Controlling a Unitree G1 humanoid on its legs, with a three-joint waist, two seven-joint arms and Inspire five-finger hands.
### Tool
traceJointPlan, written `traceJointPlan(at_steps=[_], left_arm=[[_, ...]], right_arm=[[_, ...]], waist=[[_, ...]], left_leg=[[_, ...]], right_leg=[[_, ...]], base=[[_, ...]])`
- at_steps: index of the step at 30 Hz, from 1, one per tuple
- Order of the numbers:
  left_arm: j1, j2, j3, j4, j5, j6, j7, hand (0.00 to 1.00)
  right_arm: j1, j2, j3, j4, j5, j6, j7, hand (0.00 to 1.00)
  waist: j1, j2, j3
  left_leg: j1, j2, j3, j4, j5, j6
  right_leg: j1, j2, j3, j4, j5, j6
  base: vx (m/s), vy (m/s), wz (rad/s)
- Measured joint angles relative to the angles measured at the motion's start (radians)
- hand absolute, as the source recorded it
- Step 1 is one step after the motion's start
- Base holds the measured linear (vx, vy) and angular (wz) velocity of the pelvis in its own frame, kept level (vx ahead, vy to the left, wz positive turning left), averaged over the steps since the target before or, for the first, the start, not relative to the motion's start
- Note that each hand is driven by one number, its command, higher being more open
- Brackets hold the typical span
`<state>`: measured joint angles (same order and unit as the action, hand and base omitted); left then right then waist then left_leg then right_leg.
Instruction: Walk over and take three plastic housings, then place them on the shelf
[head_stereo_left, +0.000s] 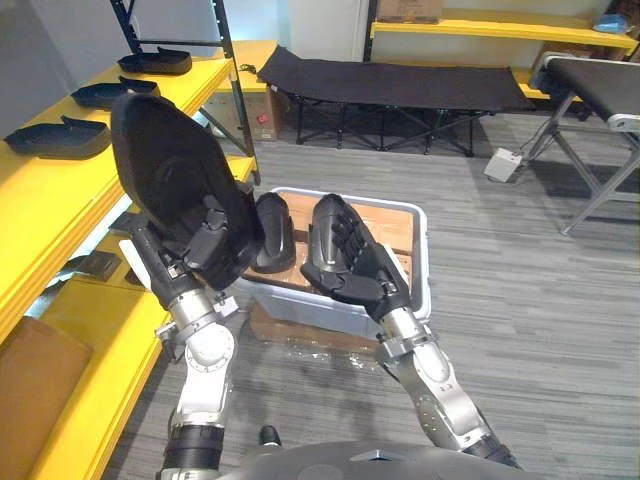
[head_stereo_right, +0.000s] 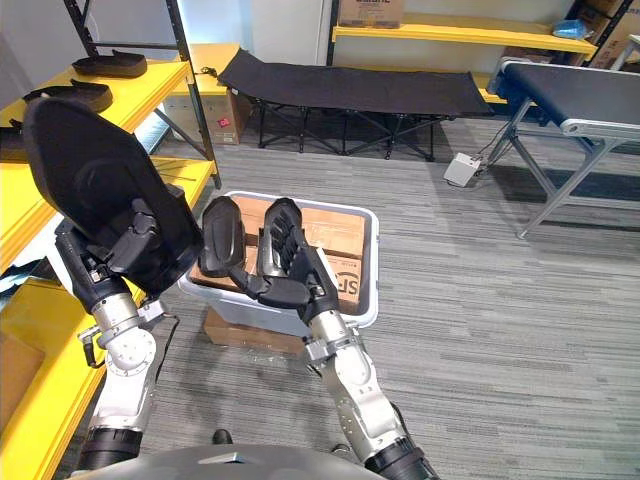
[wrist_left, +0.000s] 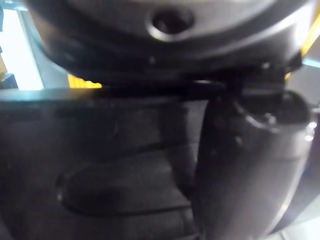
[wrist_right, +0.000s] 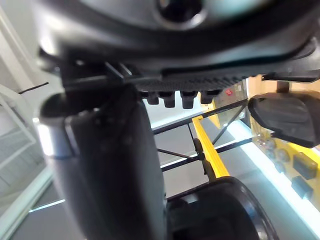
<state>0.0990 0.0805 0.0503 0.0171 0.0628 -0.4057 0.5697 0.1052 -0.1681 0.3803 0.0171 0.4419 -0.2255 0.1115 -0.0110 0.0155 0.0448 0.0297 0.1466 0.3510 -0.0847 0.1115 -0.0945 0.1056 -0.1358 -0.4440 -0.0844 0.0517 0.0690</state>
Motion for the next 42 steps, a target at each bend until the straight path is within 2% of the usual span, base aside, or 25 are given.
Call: traceJointPlan(at_steps=[2,5,6,7,10,12,14,15,17,21,25,26,27,29,30,32,35,39,42], left_arm=[[0.052,0.019,0.008,-0.034,-0.062,0.002,-0.081,0.0],[0.104,0.021,0.03,-0.076,-0.121,0.018,-0.162,0.0],[0.126,0.02,0.045,-0.094,-0.16,0.029,-0.222,0.0],[0.136,0.021,0.05,-0.107,-0.175,0.04,-0.245,0.0],[0.181,0.022,0.075,-0.164,-0.255,0.062,-0.388,0.0],[0.208,0.023,0.089,-0.194,-0.301,0.065,-0.451,0.0],[0.252,0.022,0.116,-0.247,-0.352,0.066,-0.523,0.0],[0.258,0.022,0.121,-0.253,-0.358,0.066,-0.529,0.0],[0.305,0.021,0.171,-0.293,-0.411,0.066,-0.566,0.0],[0.376,0.015,0.234,-0.32,-0.47,0.06,-0.604,0.0],[0.399,0.012,0.236,-0.324,-0.485,0.06,-0.644,0.0],[0.395,0.012,0.236,-0.324,-0.485,0.06,-0.665,0.0],[0.368,0.012,0.22,-0.324,-0.485,0.06,-0.711,0.0],[0.346,0.012,0.2,-0.324,-0.485,0.06,-0.742,0.0],[0.335,0.012,0.183,-0.326,-0.485,0.057,-0.759,0.0],[0.334,0.012,0.182,-0.327,-0.484,0.058,-0.749,0.0],[0.331,0.015,0.181,-0.327,-0.485,0.058,-0.749,0.0],[0.314,0.045,0.147,-0.326,-0.484,0.06,-0.783,0.0],[0.298,0.055,0.129,-0.326,-0.484,0.059,-0.818,0.0]], right_arm=[[0.004,-0.039,-0.055,0.003,0.015,0.045,0.045,1.0],[0.004,-0.067,-0.106,0.013,0.015,0.05,0.062,1.0],[0.004,-0.074,-0.128,0.019,0.014,0.052,0.063,1.0],[0.004,-0.074,-0.138,0.025,0.015,0.053,0.063,1.0],[-0.012,-0.074,-0.152,0.066,0.013,0.07,0.067,1.0],[-0.031,-0.076,-0.142,0.097,0.006,0.08,0.067,1.0],[-0.065,-0.082,-0.111,0.129,-0.008,0.091,0.055,1.0],[-0.069,-0.081,-0.109,0.131,-0.009,0.092,0.054,1.0],[-0.106,-0.08,-0.094,0.134,-0.015,0.093,0.052,1.0],[-0.17,-0.08,-0.094,0.133,-0.037,0.094,0.048,1.0],[-0.193,-0.075,-0.095,0.132,-0.037,0.104,0.037,1.0],[-0.187,-0.073,-0.099,0.129,-0.037,0.11,0.032,1.0],[-0.161,-0.075,-0.124,0.114,-0.044,0.118,0.024,1.0],[-0.142,-0.085,-0.146,0.114,-0.065,0.122,0.013,1.0],[-0.136,-0.098,-0.158,0.114,-0.094,0.125,0.009,1.0],[-0.128,-0.082,-0.158,0.114,-0.119,0.124,0.033,1.0],[-0.109,-0.066,-0.158,0.11,-0.118,0.122,0.054,1.0],[-0.036,-0.055,-0.188,0.07,-0.11,0.102,0.052,1.0],[-0.015,-0.054,-0.211,0.067,-0.108,0.081,0.059,1.0]], waist=[[0.009,0.004,0.002],[0.013,0.008,0.0],[0.022,0.011,0.001],[0.029,0.012,0.0],[0.064,0.018,-0.003],[0.087,0.021,-0.004],[0.127,0.023,-0.003],[0.133,0.023,-0.003],[0.169,0.024,-0.003],[0.197,0.024,-0.003],[0.196,0.023,0.004],[0.178,0.022,0.01],[0.143,0.026,0.026],[0.139,0.033,0.031],[0.153,0.047,0.051],[0.152,0.056,0.072],[0.143,0.05,0.077],[0.117,0.031,0.085],[0.119,0.04,0.089]], left_leg=[[-0.001,0.0,-0.001,0.0,0.002,0.003],[-0.005,-0.001,-0.015,0.0,0.003,0.003],[-0.006,-0.003,-0.033,0.001,0.004,0.004],[-0.006,-0.004,-0.043,0.001,0.005,0.004],[-0.024,-0.016,-0.115,0.001,0.013,0.009],[-0.032,-0.023,-0.149,0.001,0.017,0.012],[-0.044,-0.037,-0.212,0.001,0.022,0.016],[-0.044,-0.038,-0.216,0.001,0.022,0.016],[-0.046,-0.049,-0.248,0.001,0.024,0.018],[-0.044,-0.049,-0.264,0.001,0.022,0.01],[-0.085,-0.048,-0.282,0.026,0.024,0.025],[-0.112,-0.04,-0.238,0.059,0.012,0.047],[-0.148,-0.009,-0.118,0.118,0.014,0.071],[-0.164,0.008,-0.052,0.14,0.022,0.081],[-0.166,0.0,-0.045,0.135,0.027,0.088],[-0.16,-0.022,-0.046,0.125,0.023,0.092],[-0.157,-0.041,-0.049,0.114,0.024,0.099],[-0.159,-0.076,-0.11,0.095,0.038,0.112],[-0.162,-0.099,-0.129,0.064,0.067,0.117]], right_leg=[[-0.001,0.0,-0.002,0.0,-0.002,0.005],[0.005,0.0,-0.019,0.0,-0.004,0.008],[0.016,0.0,-0.04,0.0,-0.006,0.009],[0.021,0.001,-0.051,0.0,-0.007,0.009],[0.05,0.0,-0.136,0.005,-0.014,0.016],[0.064,0.0,-0.174,0.005,-0.016,0.019],[0.093,-0.003,-0.237,0.006,-0.025,0.029],[0.096,-0.004,-0.241,0.006,-0.025,0.029],[0.117,-0.006,-0.267,0.006,-0.034,0.035],[0.125,-0.009,-0.278,0.026,-0.053,0.035],[0.129,-0.008,-0.335,0.067,-0.083,0.033],[0.139,-0.008,-0.377,0.07,-0.085,0.035],[0.162,-0.011,-0.449,0.09,-0.096,0.047],[0.165,-0.025,-0.491,0.116,-0.108,0.054],[0.16,-0.044,-0.499,0.151,-0.122,0.056],[0.151,-0.08,-0.494,0.198,-0.147,0.062],[0.136,-0.108,-0.469,0.242,-0.168,0.067],[0.107,-0.11,-0.338,0.312,-0.243,0.059],[0.084,-0.124,-0.331,0.36,-0.271,0.062]], base=[[0.0,0.0,0.0],[0.01,-0.002,0.15],[0.04,-0.011,0.3],[0.05,-0.016,0.36],[0.04,-0.016,0.64],[0.03,-0.004,0.66],[0.02,0.001,0.79],[0.01,0.014,0.57],[0.0,0.025,0.43],[-0.02,0.033,0.2],[-0.04,0.019,0.36],[-0.07,0.005,1.41],[-0.05,0.018,1.49],[-0.03,0.065,1.02],[-0.02,0.097,0.41],[-0.03,0.127,0.17],[-0.03,0.098,0.07],[-0.07,0.054,0.48],[-0.05,0.013,0.29]])
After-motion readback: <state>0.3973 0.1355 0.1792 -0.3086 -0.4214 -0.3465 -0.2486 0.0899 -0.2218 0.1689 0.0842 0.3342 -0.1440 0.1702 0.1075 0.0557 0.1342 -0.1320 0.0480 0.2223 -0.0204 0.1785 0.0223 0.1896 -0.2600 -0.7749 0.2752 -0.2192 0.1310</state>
